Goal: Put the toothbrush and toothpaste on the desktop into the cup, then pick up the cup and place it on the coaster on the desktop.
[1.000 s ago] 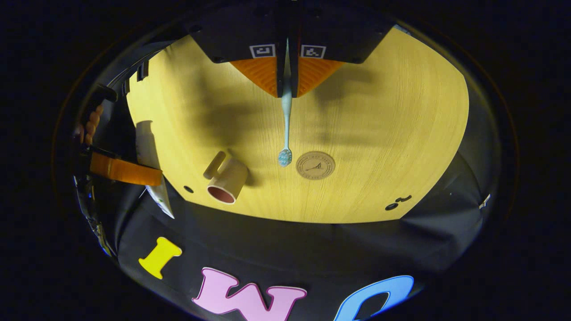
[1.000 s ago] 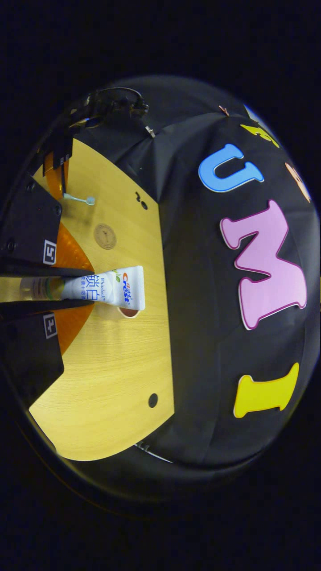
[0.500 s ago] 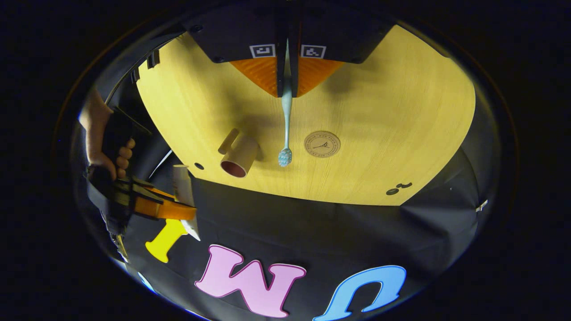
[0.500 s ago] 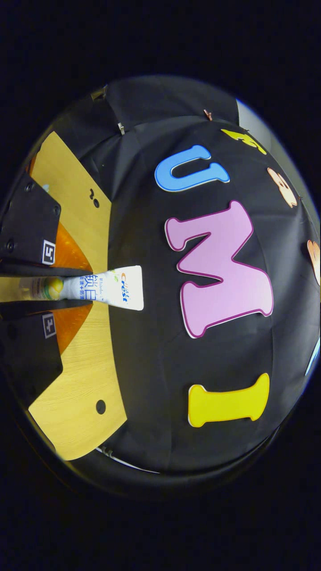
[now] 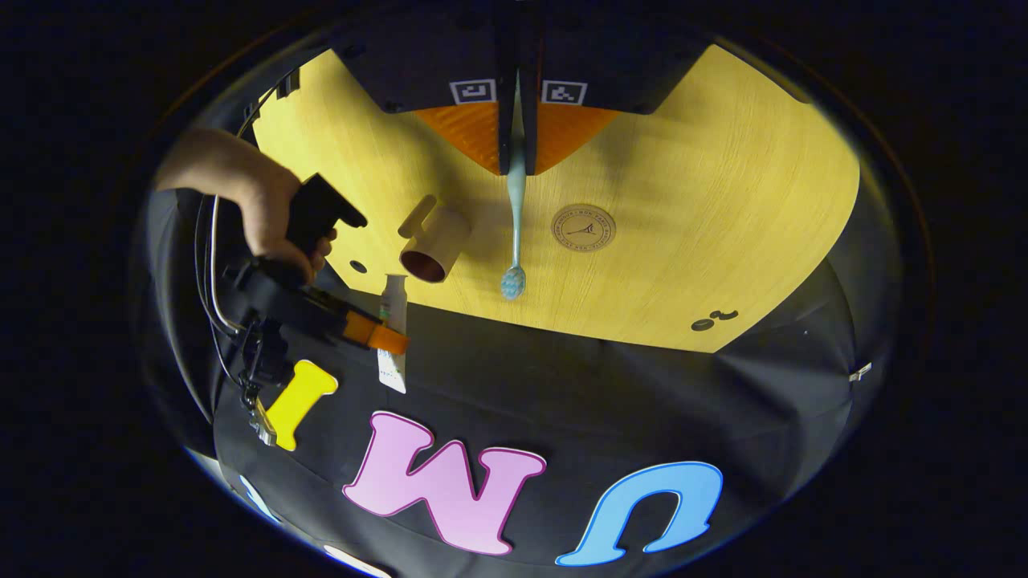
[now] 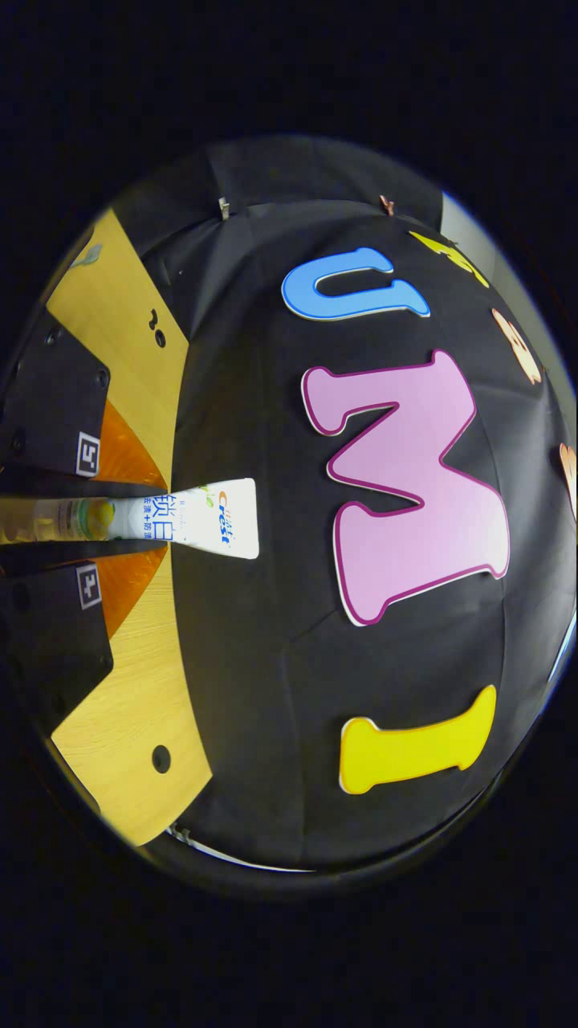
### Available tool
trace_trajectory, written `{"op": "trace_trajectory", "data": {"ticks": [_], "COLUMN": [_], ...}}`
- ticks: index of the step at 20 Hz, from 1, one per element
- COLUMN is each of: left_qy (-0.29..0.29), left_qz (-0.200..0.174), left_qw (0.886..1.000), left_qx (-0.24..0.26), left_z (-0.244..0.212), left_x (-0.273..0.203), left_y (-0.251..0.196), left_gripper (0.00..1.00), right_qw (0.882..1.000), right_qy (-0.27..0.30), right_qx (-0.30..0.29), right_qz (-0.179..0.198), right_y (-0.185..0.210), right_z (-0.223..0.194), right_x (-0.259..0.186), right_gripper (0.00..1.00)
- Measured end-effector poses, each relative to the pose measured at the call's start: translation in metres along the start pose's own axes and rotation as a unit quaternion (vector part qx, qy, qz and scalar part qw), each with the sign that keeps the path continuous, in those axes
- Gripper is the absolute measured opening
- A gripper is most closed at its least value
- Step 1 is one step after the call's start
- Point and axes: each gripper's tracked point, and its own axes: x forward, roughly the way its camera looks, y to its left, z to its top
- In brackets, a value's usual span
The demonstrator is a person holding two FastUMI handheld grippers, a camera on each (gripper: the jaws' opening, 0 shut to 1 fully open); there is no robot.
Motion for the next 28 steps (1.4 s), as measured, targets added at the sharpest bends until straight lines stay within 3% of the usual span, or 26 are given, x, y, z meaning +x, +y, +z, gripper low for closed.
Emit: {"op": "trace_trajectory", "data": {"ticks": [14, 18, 19, 20, 21, 22, 23, 25, 28], "left_qy": [-0.024, -0.021, -0.022, -0.025, -0.028, -0.031, -0.040, -0.060, -0.102], "left_qz": [0.001, -0.001, -0.002, -0.003, -0.004, -0.006, -0.010, -0.021, -0.034], "left_qw": [1.000, 1.000, 1.000, 1.000, 0.999, 0.999, 0.999, 0.998, 0.994], "left_qx": [-0.019, -0.018, -0.018, -0.017, -0.016, -0.016, -0.015, -0.011, 0.009], "left_z": [0.028, 0.027, 0.028, 0.030, 0.034, 0.036, 0.043, 0.060, 0.090], "left_x": [0.031, 0.035, 0.035, 0.036, 0.036, 0.038, 0.041, 0.047, 0.063], "left_y": [-0.016, -0.022, -0.025, -0.026, -0.029, -0.032, -0.037, -0.048, -0.065], "left_gripper": [0.07, 0.06, 0.07, 0.07, 0.06, 0.07, 0.06, 0.07, 0.06], "right_qw": [1.000, 0.999, 0.999, 0.999, 0.999, 0.999, 0.999, 0.999, 0.998], "right_qy": [0.024, 0.035, 0.035, 0.034, 0.034, 0.035, 0.035, 0.035, 0.037], "right_qx": [-0.016, -0.011, -0.011, -0.011, -0.011, -0.008, -0.002, 0.009, 0.021], "right_qz": [0.001, 0.004, 0.010, 0.012, 0.009, 0.004, -0.005, -0.022, -0.047], "right_y": [-0.008, -0.007, -0.005, -0.005, -0.008, -0.013, -0.020, -0.034, -0.053], "right_z": [-0.081, -0.098, -0.097, -0.095, -0.092, -0.088, -0.083, -0.071, -0.059], "right_x": [0.021, 0.018, 0.017, 0.015, 0.012, 0.007, 0.000, -0.013, -0.032], "right_gripper": [0.25, 0.32, 0.39, 0.65, 0.73, 0.72, 0.92, 0.98, 0.98]}}
